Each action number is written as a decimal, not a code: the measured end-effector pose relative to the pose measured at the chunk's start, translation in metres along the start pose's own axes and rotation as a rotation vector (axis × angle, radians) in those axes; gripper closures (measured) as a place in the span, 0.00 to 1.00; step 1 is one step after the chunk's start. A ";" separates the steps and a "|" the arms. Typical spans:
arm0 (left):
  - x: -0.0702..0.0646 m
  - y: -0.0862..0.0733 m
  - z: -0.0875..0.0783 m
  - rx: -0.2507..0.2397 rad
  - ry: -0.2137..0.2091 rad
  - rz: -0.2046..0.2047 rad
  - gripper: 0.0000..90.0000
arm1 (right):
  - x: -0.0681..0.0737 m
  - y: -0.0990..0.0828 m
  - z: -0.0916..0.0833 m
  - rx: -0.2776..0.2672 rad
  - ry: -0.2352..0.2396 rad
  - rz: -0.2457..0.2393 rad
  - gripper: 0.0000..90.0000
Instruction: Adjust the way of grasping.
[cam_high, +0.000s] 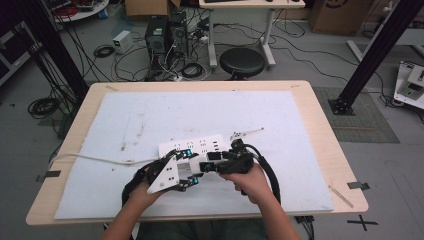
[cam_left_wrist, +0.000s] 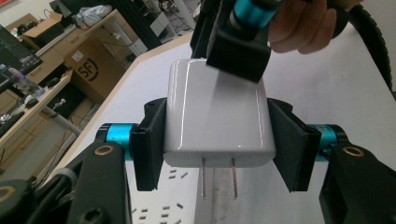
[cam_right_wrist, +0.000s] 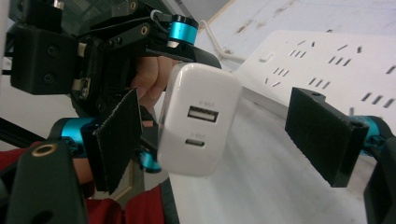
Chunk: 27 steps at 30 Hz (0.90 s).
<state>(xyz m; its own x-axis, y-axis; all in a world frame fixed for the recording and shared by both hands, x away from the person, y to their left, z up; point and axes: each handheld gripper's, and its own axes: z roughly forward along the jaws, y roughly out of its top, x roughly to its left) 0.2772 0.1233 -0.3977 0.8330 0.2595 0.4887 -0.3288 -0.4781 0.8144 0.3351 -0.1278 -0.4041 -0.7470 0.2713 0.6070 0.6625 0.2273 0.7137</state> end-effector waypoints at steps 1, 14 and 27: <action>-0.001 0.001 0.000 0.002 0.006 0.006 0.47 | 0.000 0.000 0.001 -0.003 0.002 -0.001 0.23; -0.002 0.007 0.004 -0.004 0.012 0.008 0.47 | -0.001 -0.003 0.006 -0.050 0.079 0.023 0.46; 0.000 0.007 0.008 0.033 0.010 0.026 0.46 | -0.001 -0.003 0.006 -0.043 0.106 0.014 0.69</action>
<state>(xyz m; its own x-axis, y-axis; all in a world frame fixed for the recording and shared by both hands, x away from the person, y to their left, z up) 0.2785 0.1130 -0.3944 0.8198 0.2552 0.5127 -0.3353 -0.5119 0.7909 0.3342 -0.1236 -0.4091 -0.7407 0.1735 0.6491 0.6718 0.1831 0.7177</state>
